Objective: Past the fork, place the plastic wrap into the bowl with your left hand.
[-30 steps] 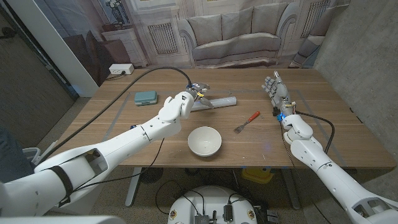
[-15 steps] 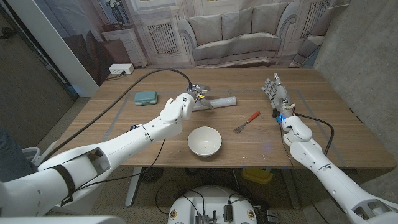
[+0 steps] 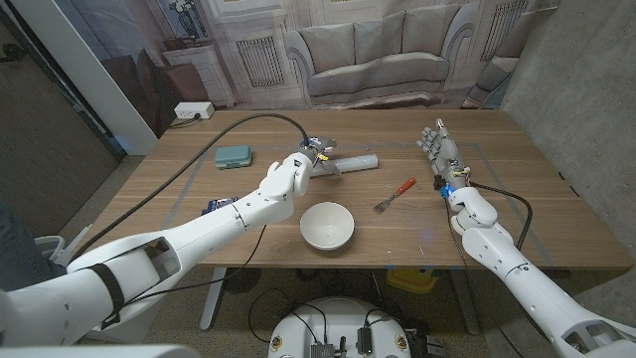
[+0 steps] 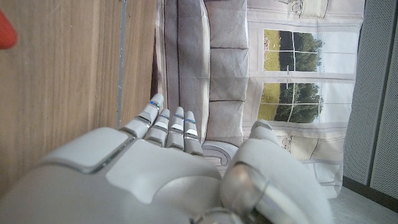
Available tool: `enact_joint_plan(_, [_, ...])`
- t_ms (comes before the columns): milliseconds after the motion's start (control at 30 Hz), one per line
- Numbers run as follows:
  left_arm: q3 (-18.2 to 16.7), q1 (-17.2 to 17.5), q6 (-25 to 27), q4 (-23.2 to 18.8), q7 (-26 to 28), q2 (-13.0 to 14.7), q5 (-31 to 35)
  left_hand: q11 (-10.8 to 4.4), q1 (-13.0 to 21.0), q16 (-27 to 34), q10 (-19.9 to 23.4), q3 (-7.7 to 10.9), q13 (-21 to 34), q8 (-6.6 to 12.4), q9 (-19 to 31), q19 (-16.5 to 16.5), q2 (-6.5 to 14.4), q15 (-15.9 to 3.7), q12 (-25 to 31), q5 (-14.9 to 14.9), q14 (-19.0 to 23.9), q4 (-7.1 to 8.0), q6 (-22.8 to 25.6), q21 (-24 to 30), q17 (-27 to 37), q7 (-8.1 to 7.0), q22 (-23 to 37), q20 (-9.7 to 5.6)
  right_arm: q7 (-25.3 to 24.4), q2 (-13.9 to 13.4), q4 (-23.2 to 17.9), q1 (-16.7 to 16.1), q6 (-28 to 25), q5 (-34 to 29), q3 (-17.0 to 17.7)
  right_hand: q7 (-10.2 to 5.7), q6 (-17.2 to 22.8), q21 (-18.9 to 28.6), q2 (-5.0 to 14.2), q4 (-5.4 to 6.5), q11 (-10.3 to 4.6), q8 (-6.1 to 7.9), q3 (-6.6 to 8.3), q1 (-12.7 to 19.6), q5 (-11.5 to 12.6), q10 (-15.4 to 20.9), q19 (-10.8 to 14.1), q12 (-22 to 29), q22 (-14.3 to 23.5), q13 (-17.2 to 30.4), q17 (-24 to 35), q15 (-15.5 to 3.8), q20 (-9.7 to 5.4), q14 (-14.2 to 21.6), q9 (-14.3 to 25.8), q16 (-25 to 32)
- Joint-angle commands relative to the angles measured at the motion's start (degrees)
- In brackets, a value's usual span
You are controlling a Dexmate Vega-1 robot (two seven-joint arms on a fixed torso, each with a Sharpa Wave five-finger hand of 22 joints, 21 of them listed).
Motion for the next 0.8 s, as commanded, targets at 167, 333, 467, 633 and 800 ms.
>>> enact_joint_plan(167, [1.5,-0.9,1.5,2.9,2.0,-1.7,-0.6,0.88,1.6,0.0,0.2,-0.05,0.2,-0.14,0.1,2.7,0.2,-2.40,0.0,0.0,0.8,-0.43,0.1,1.0,0.1,0.36,0.3,0.55,-0.4,0.5,0.2,-0.1,0.1,0.0,-0.1,0.16,0.4,-0.3,0.19,-0.07,0.11,-0.14,-0.01,0.2,-0.2,0.2,0.5,-0.1,0.2,0.0,0.1,0.22,-0.56,0.3,0.1,-0.1])
enact_joint_plan(333, [2.0,-1.2,1.1,3.9,2.7,-2.2,-1.1,0.45,2.1,0.1,1.1,-0.09,0.3,0.13,0.1,3.3,0.4,-2.51,0.2,0.0,1.6,-0.42,1.0,1.0,0.1,0.62,0.2,0.21,-0.3,0.6,0.5,-0.1,0.4,0.1,-0.1,0.09,0.5,-0.5,0.20,-0.11,0.16,-0.14,-0.04,0.2,-0.2,0.3,0.6,-0.1,0.2,0.0,0.1,0.23,-0.53,0.3,0.1,-0.1])
enact_joint_plan(467, [2.2,-1.4,0.8,4.4,2.9,-2.4,-1.8,-0.14,2.8,0.2,2.6,-0.10,0.3,0.56,0.2,4.3,0.8,-3.04,0.6,-0.1,2.7,-0.45,2.5,1.2,0.1,0.26,0.2,-0.35,-0.2,0.7,0.6,-0.1,0.5,0.1,0.0,0.11,0.5,-0.5,0.18,-0.13,0.08,-0.14,-0.07,0.2,-0.2,0.3,0.6,-0.1,0.2,0.0,0.1,0.25,-0.53,0.3,0.1,-0.1])
enact_joint_plan(633, [2.2,-1.4,0.7,4.6,3.0,-2.6,-3.1,-0.35,3.8,0.4,4.3,-0.25,0.3,0.99,0.2,6.3,1.0,-3.55,0.8,-0.2,4.5,-0.51,4.2,1.7,0.0,0.45,0.1,-0.57,0.1,0.8,0.9,0.2,0.6,0.0,-0.2,0.08,0.5,-0.6,0.19,-0.14,0.07,-0.13,-0.09,0.2,-0.2,0.2,0.6,-0.1,0.2,0.0,0.1,0.23,-0.50,0.3,0.1,-0.1])
enact_joint_plan(800, [2.2,-1.5,0.1,4.9,3.4,-2.6,-4.1,-0.21,4.8,0.7,6.6,-0.38,0.3,1.68,0.2,8.4,1.3,-4.15,1.2,-0.4,6.7,-0.52,6.8,2.2,-0.1,0.55,0.0,-1.04,0.3,1.0,1.2,0.5,0.7,0.1,-0.3,0.12,0.5,-0.7,0.21,-0.14,0.15,-0.15,-0.10,0.1,-0.2,0.2,0.6,-0.1,0.2,0.0,0.1,0.26,-0.49,0.3,0.1,-0.1])
